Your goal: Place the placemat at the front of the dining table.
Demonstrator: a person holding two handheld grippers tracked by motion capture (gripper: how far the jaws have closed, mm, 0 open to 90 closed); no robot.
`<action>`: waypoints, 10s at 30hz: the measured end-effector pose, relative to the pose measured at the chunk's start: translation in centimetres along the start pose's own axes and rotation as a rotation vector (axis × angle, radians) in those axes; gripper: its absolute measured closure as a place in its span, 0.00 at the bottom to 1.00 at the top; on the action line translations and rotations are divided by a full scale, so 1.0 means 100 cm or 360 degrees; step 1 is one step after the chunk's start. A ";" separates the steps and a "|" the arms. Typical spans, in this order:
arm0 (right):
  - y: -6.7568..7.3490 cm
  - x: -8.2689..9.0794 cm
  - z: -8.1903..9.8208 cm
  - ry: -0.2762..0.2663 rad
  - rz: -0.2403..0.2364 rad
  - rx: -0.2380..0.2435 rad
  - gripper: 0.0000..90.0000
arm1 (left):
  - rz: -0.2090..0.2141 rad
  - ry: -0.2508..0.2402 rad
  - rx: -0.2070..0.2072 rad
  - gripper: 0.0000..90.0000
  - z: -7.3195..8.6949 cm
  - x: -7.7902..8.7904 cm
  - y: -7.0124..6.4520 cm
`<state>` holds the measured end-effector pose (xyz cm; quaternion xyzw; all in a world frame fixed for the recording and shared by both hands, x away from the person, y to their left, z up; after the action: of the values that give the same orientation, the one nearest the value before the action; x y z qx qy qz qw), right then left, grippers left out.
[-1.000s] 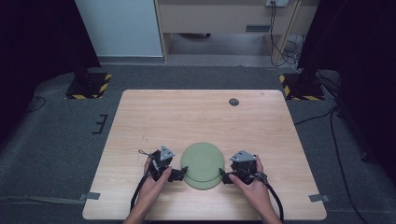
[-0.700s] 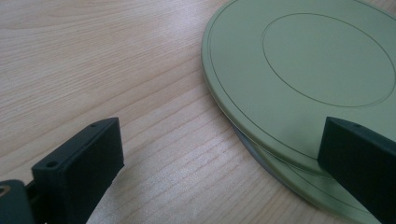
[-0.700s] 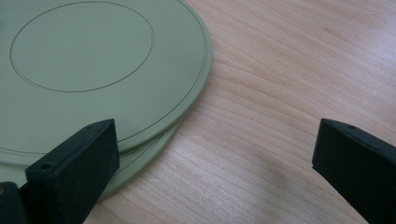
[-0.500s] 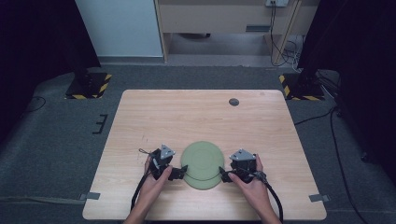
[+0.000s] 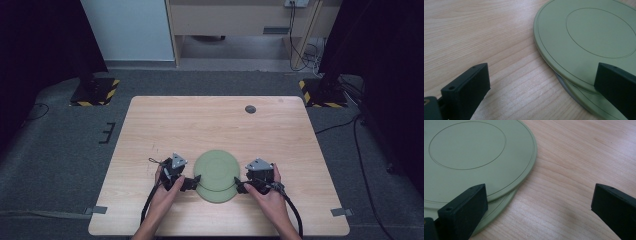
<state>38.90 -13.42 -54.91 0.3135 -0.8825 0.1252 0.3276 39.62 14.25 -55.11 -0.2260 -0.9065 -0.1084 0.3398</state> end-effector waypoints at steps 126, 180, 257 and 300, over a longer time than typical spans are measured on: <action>-0.033 -0.018 -0.051 0.0210 -0.0258 0.0014 0.21 | -0.0037 0.0019 0.0022 0.02 -0.011 -0.007 0.008; -0.039 -0.075 -0.077 0.0343 -0.0552 -0.0193 0.24 | -0.0018 0.0038 -0.0011 0.01 -0.004 -0.007 0.006; -0.039 -0.039 -0.092 0.0007 -0.0512 -0.0080 0.96 | -0.0044 -0.0017 0.0026 0.03 -0.008 -0.001 0.009; -0.037 -0.014 -0.130 -0.0030 -0.0515 -0.0029 0.96 | -0.0054 -0.0019 0.0056 0.04 -0.006 0.002 0.021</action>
<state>48.57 -10.02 -45.95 0.4496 -0.8246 0.0598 0.3380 40.84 15.96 -54.39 -0.2051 -0.9139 -0.0968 0.3366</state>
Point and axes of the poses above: each handheld gripper's, and its own axes: x roughly backward along the jaws, z roughly out of its underside, y roughly to its left, the point moved 3 cm from there along -x, roughly forward along the jaws, and after that the axes turned 8 degrees about -z, right-handed, at the moved point
